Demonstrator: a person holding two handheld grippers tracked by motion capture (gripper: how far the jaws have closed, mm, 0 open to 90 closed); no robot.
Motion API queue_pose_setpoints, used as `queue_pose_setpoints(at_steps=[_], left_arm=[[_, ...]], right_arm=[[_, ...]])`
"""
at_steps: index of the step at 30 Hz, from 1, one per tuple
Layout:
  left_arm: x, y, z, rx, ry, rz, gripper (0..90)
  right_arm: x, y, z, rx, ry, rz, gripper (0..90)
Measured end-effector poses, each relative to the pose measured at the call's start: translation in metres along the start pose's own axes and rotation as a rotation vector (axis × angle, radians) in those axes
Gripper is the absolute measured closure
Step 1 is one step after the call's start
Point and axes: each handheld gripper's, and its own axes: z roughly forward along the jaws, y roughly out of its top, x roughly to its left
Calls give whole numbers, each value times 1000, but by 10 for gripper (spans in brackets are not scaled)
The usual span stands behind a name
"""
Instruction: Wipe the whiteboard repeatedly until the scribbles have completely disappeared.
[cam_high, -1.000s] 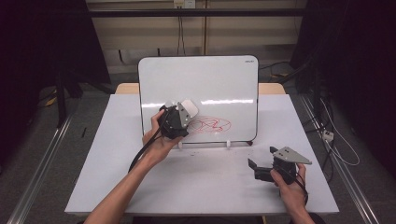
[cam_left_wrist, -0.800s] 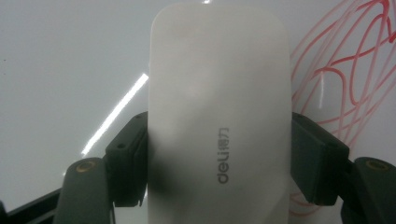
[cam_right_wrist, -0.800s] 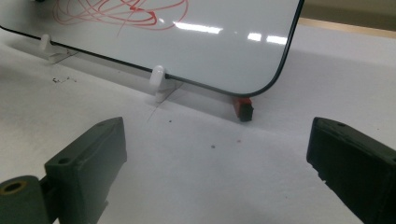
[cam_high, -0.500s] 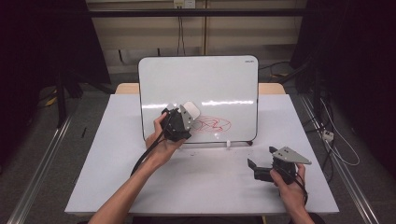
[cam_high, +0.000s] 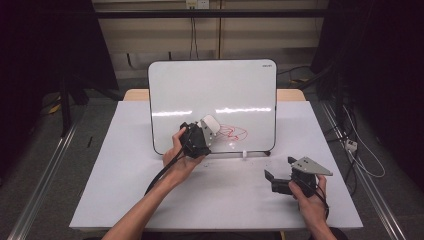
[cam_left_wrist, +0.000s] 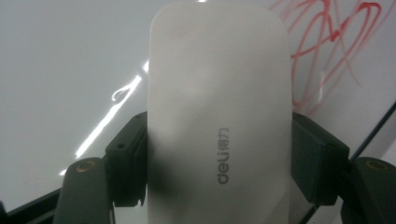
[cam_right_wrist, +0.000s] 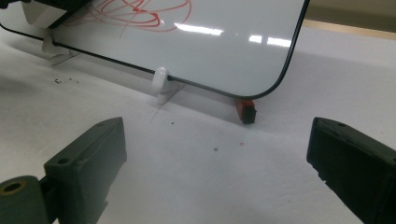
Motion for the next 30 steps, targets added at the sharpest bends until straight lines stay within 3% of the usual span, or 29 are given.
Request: queue_pose_setpoints(at_steps=[5,11,13,23,25,27,28,30], left_arm=[[-6,-1,-1,5,-4,35,308],[0,-2,0,-5,-41,24,308],[4,-1,-1,0,-34,25,308],[48,0,-6,1,15,-45,309],[56,-1,-8,-1,17,-78,309],[57,-1,-7,-6,24,-108,310],[55,0,-7,1,42,-97,309],[52,1,-7,4,50,-115,309]], right_arm=[[0,0,0,0,2,1,45],[0,0,-1,1,5,-2,46],[0,0,-1,0,6,-1,45],[0,0,-1,1,8,-2,45],[0,0,-1,0,9,0,45],[-1,0,-1,-2,5,2,45],[-1,0,-1,-2,4,4,45],[-1,0,-1,-1,6,0,45]])
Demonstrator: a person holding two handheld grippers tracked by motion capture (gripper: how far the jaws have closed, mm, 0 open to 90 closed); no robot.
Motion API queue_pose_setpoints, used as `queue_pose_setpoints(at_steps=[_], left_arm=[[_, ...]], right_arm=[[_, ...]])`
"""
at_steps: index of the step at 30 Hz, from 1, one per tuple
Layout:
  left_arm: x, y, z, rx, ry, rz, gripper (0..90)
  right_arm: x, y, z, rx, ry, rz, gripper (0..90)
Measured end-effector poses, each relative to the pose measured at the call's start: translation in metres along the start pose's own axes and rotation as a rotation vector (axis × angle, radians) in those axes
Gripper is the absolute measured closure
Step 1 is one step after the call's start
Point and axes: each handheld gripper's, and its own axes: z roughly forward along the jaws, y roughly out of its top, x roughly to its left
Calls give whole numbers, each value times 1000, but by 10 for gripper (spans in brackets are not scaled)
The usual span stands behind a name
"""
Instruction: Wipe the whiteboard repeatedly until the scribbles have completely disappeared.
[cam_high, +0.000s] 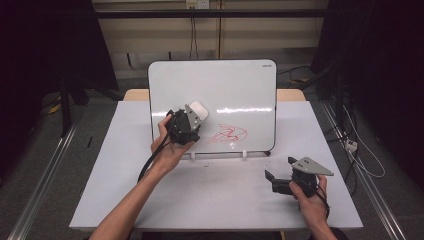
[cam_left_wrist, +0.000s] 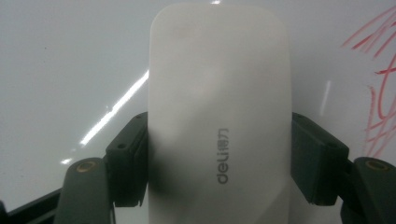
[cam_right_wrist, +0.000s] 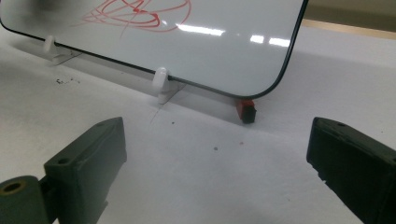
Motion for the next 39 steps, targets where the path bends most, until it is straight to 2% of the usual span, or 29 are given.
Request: queue_pose_setpoints(at_steps=[4,5,8,11,16,21,23,25,27,28,32,33,35,37,39], left_arm=[[-6,2,1,5,-3,14,309],[-9,2,2,3,1,14,309],[-19,5,4,-3,-9,52,309],[-31,6,6,-7,-14,59,309],[-53,7,8,-6,-33,128,309],[-71,7,10,-7,-48,163,309],[-72,6,10,-8,-45,163,309],[-74,5,10,-1,-61,168,309],[-81,3,10,-5,-49,206,309],[-81,3,10,-9,-51,204,309],[-76,3,10,-7,-82,201,310],[-76,3,9,0,-78,216,310],[-74,3,9,4,-81,213,310],[-70,4,9,0,-79,191,310],[-64,5,9,2,-70,187,310]], right_arm=[[1,0,0,1,0,-1,46],[1,0,0,1,-1,0,46],[1,0,1,1,0,-4,46],[1,0,0,1,1,-3,46],[1,0,1,1,3,-3,45],[2,0,1,2,5,-4,46],[2,0,0,1,6,-4,46],[2,0,1,2,4,-3,46],[2,0,1,2,4,-3,46],[2,0,1,2,5,-4,46],[1,0,0,1,7,-5,46],[1,0,0,2,7,-5,46],[1,0,0,2,8,-6,45],[1,0,0,3,7,-6,46],[1,0,0,2,7,-5,46]])
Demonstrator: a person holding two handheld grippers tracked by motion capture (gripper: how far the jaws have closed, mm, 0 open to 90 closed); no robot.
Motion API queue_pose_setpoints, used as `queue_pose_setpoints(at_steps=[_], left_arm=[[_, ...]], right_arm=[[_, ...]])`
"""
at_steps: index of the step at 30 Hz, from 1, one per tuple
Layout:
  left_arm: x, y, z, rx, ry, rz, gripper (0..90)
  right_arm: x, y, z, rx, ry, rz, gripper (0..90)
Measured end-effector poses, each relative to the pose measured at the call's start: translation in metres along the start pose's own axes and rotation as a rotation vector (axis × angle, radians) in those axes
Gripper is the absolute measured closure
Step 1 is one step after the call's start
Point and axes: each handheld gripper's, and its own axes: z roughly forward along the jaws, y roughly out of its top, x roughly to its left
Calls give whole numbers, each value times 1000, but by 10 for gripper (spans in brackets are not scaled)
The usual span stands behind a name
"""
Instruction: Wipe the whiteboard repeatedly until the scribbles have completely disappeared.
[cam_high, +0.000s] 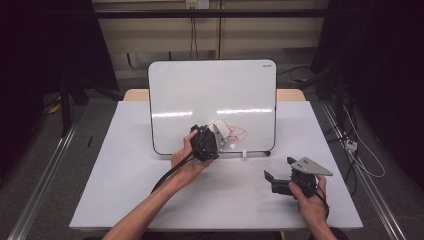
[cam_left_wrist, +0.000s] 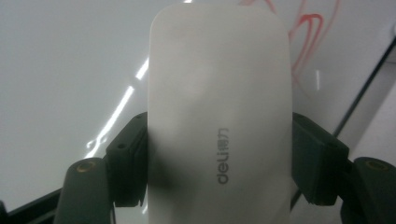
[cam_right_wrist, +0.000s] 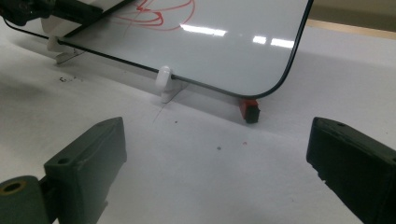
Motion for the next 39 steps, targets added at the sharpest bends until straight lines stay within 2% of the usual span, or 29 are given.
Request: queue_pose_setpoints(at_steps=[7,9,14,17,25,30,35,37,39], left_arm=[[26,0,-3,-2,24,-46,311],[34,1,-4,-3,38,-72,311],[51,5,-4,2,37,-124,310],[52,6,-3,-1,39,-154,309],[48,8,-3,3,63,-163,310],[43,11,-1,-3,64,-131,310],[40,12,0,-12,70,-127,310],[38,12,0,-13,56,-136,310],[31,14,2,-12,60,-111,310]], right_arm=[[0,0,0,0,0,0,46],[0,0,0,1,0,-1,46],[0,0,0,1,0,0,46],[0,0,0,-1,0,-1,46],[1,0,1,1,0,-1,46],[1,1,1,2,0,-3,47],[1,0,1,1,0,-1,46],[1,0,1,2,2,-2,46],[1,0,1,1,2,-3,46]])
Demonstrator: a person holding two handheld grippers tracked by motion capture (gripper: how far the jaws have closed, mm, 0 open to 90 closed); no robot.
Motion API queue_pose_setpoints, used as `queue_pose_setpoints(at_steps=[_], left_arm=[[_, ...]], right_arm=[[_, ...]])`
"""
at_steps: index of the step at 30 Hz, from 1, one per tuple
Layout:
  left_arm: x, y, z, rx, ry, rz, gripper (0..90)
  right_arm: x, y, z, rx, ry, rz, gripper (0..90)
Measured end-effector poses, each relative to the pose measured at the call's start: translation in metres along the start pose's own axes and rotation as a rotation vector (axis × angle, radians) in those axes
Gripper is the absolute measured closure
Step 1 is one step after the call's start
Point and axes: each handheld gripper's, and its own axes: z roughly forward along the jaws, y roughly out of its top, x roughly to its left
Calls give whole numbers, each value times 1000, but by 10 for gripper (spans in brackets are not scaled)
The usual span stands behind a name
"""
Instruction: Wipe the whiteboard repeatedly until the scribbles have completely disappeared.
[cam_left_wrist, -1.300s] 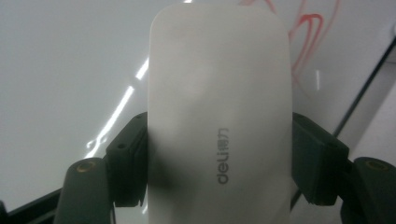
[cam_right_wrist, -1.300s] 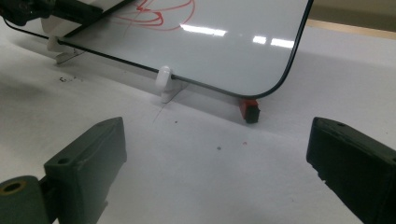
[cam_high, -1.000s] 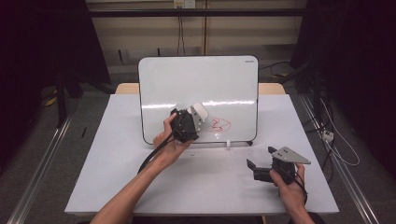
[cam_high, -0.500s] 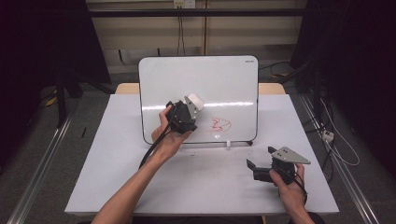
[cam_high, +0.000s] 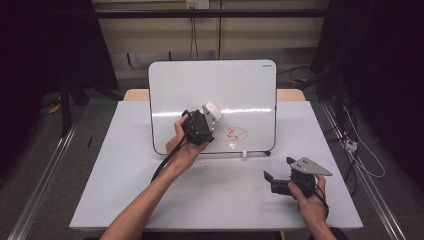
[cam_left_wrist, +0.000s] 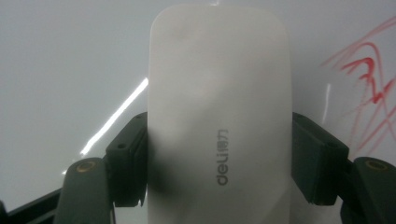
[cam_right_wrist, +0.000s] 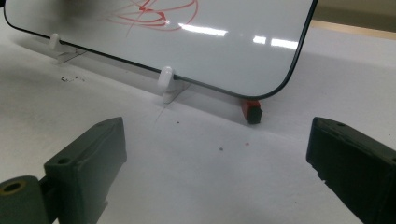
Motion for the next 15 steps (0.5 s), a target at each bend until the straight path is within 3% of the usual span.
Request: queue_pose_setpoints(at_steps=[2,8,13,15], left_arm=[[-10,2,2,-7,-18,1,310],[-37,10,7,-6,-24,67,309],[-56,10,7,12,-26,175,311],[-60,7,7,3,-31,180,311]], right_arm=[[0,0,0,0,-1,0,46],[0,0,0,0,0,1,46],[0,0,-1,-1,2,2,46],[0,0,-1,-2,4,0,46]])
